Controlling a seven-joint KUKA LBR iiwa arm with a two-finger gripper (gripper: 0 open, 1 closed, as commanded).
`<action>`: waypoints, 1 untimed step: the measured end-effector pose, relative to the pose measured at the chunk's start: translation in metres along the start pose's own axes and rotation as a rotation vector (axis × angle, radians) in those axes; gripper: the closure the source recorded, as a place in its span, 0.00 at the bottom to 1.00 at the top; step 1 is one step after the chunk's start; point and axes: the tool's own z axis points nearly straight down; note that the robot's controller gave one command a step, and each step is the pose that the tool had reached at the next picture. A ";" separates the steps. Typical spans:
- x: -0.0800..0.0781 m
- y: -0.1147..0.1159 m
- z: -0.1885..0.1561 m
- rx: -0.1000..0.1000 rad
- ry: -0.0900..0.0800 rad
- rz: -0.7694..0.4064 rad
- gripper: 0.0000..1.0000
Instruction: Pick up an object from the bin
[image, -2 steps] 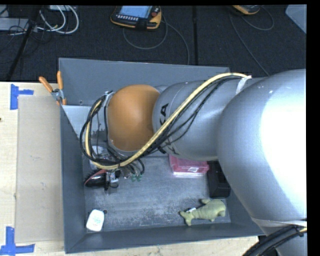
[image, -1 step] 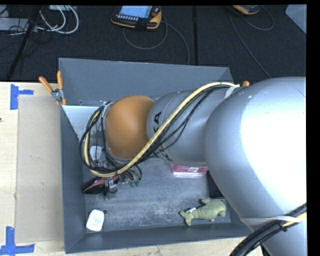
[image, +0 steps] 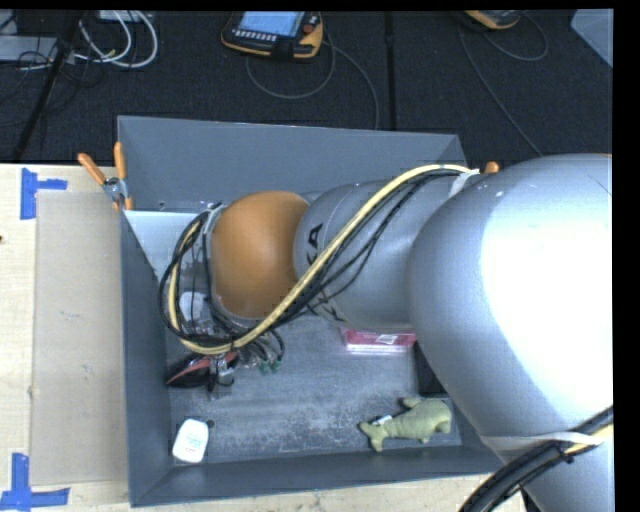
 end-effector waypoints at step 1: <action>0.008 -0.002 -0.101 0.000 0.001 -0.027 1.00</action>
Offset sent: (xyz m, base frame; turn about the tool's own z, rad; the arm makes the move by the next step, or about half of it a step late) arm 0.0000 0.0000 0.0000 0.0000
